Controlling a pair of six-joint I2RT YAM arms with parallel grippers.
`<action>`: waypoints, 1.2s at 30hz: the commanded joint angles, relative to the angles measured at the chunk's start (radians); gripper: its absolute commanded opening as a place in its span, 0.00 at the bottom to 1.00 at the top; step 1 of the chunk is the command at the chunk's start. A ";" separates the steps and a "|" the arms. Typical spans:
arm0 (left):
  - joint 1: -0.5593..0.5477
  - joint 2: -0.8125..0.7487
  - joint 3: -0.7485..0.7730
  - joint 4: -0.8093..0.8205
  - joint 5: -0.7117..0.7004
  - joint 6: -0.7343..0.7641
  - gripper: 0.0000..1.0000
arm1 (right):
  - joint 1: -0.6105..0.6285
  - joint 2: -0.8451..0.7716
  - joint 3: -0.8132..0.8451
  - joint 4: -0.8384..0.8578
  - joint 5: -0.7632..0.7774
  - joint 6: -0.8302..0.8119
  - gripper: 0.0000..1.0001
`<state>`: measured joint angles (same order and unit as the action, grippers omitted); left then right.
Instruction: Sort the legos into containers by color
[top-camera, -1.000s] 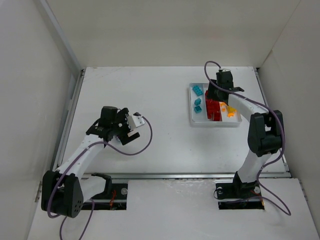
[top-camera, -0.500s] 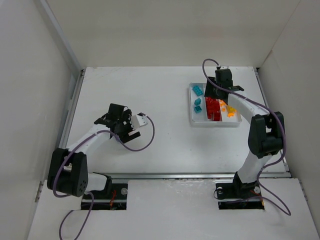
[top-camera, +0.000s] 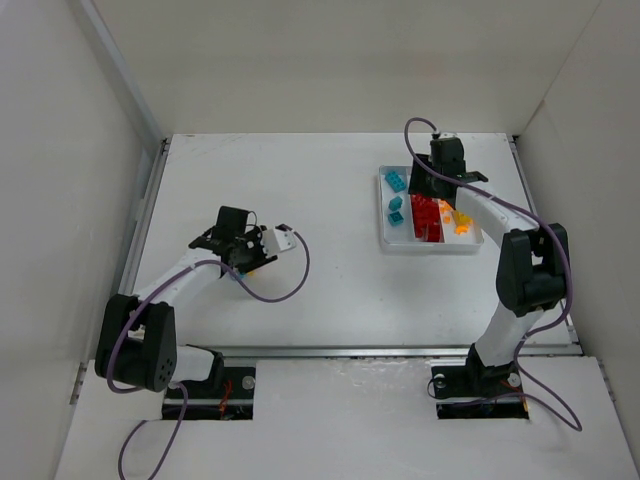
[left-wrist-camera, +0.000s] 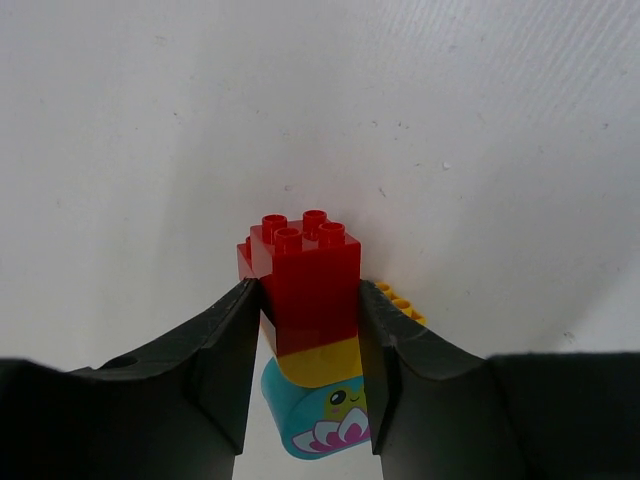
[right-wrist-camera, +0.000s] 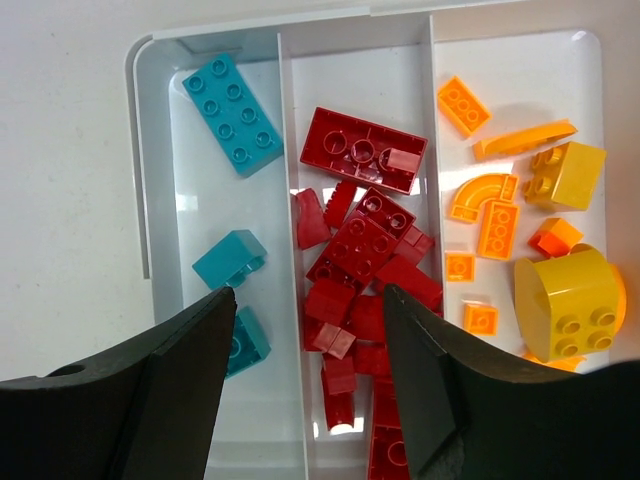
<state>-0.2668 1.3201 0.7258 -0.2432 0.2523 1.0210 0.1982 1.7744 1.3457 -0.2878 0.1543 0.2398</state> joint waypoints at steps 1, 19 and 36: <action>-0.003 -0.010 -0.023 -0.021 0.059 -0.007 0.10 | 0.004 -0.035 0.024 0.012 -0.022 -0.005 0.66; -0.003 -0.260 0.221 -0.065 0.768 -0.179 0.00 | 0.335 -0.262 -0.042 0.047 -0.947 -0.652 0.71; -0.043 -0.269 0.297 0.032 0.860 -0.295 0.00 | 0.543 -0.284 0.004 0.136 -0.895 -0.813 0.59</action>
<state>-0.2947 1.0645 0.9752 -0.2584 1.0504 0.7540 0.7200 1.4788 1.2907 -0.2146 -0.7464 -0.5369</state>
